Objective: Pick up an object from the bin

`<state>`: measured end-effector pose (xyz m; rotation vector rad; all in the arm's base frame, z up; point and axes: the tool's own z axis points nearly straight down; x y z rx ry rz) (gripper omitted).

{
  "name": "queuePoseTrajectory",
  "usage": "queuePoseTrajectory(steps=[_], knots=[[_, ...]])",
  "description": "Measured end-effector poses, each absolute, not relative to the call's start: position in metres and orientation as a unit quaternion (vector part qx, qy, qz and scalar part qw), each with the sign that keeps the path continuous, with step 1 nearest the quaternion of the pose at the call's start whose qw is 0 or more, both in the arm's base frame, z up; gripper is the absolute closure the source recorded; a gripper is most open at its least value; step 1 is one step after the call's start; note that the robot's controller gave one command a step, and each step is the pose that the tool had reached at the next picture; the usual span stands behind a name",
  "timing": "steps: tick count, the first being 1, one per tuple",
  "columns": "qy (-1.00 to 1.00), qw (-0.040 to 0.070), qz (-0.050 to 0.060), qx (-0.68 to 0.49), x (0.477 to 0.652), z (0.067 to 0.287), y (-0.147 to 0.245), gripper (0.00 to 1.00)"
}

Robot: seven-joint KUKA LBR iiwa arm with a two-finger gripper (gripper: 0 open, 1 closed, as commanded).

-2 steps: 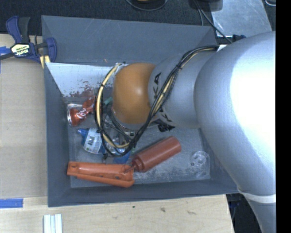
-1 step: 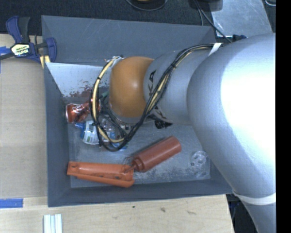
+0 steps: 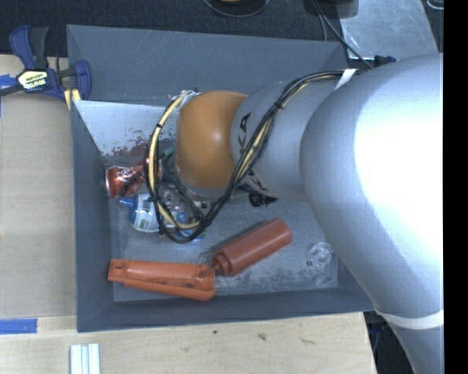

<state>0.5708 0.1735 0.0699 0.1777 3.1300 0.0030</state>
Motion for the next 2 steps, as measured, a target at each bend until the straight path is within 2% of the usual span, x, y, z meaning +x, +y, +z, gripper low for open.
queuePoseTrajectory(steps=[1,2], knots=[[0.999,0.002,0.000,0.054,0.564,0.181,0.177,1.00],[0.999,0.004,0.001,0.054,0.580,0.200,0.178,1.00]])
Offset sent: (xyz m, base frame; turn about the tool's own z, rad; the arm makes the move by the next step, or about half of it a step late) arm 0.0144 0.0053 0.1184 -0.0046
